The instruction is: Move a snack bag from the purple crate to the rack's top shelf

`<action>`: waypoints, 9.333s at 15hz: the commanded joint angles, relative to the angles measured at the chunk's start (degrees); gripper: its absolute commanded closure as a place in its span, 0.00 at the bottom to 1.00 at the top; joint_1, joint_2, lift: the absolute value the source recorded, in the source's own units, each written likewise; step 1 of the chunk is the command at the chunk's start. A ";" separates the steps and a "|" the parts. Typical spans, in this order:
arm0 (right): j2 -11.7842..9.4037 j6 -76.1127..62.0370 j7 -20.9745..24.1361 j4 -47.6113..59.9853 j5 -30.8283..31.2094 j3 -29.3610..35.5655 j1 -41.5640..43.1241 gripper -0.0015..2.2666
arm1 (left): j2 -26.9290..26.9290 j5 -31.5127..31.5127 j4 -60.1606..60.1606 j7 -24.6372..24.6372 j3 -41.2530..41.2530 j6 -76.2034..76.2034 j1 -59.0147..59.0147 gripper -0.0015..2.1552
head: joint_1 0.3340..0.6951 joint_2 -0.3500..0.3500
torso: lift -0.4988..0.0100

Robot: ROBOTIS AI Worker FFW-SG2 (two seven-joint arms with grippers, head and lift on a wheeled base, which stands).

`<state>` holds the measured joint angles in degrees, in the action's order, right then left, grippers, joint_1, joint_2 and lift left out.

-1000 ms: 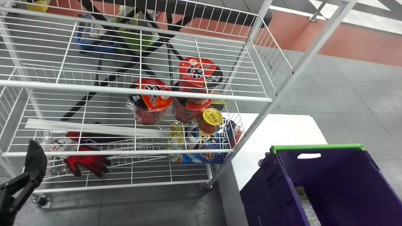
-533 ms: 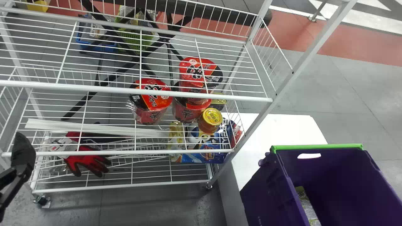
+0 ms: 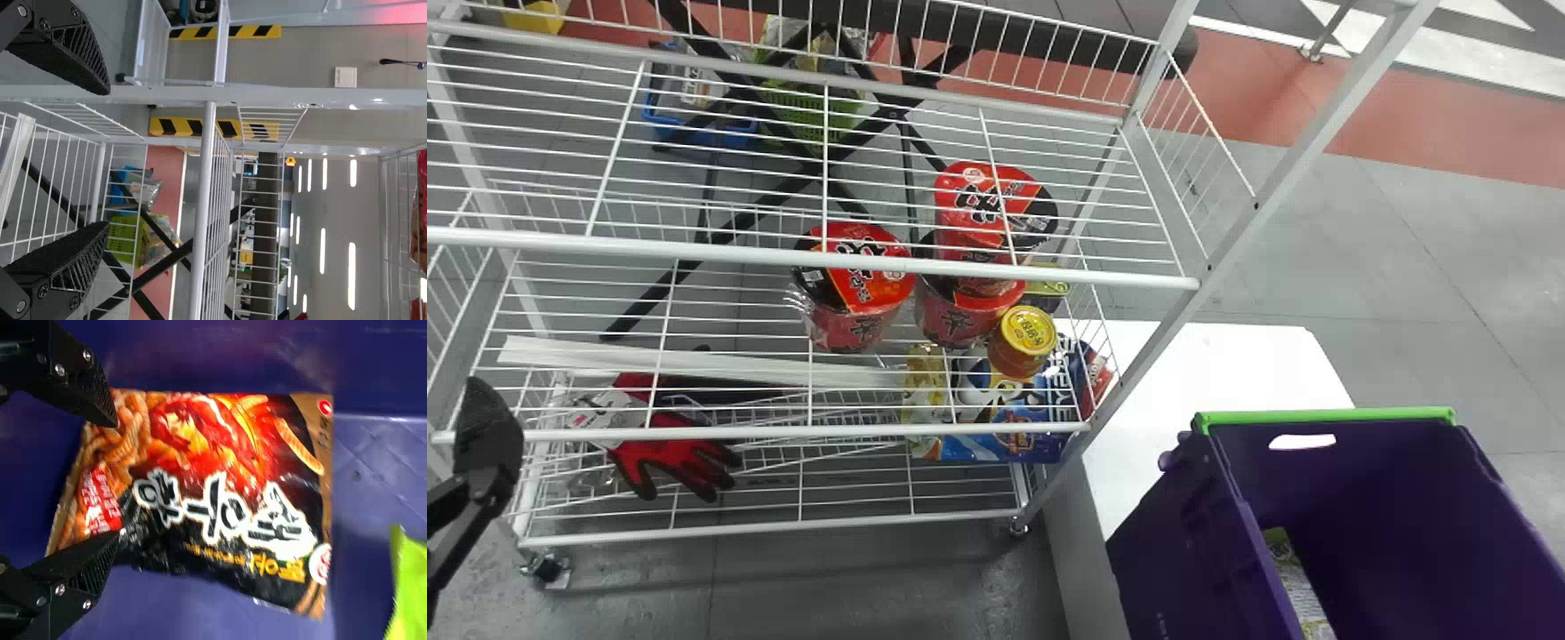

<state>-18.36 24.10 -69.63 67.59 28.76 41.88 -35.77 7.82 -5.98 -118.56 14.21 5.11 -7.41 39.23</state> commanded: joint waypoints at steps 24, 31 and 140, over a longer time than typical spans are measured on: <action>2.54 0.12 5.91 -0.80 -2.57 -1.10 -0.26 0.39 | 0.45 -1.67 0.96 -1.20 -1.15 0.34 -0.29 0.05 | 1.00 0.00 | 0.08; 2.54 1.00 5.82 0.52 -3.36 -1.10 -0.26 0.54 | 0.45 -1.49 -0.01 -1.11 -1.41 0.16 0.76 0.05 | 1.00 0.00 | 0.08; 0.61 3.99 -1.82 9.93 -5.03 9.27 2.90 0.54 | -0.17 0.71 -1.59 0.56 0.96 2.10 0.32 0.05 | 1.00 0.00 | 0.93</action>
<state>-17.82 27.81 -71.45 77.52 23.64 51.17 -33.13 7.65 -5.20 -120.18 14.76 6.19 -5.53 39.62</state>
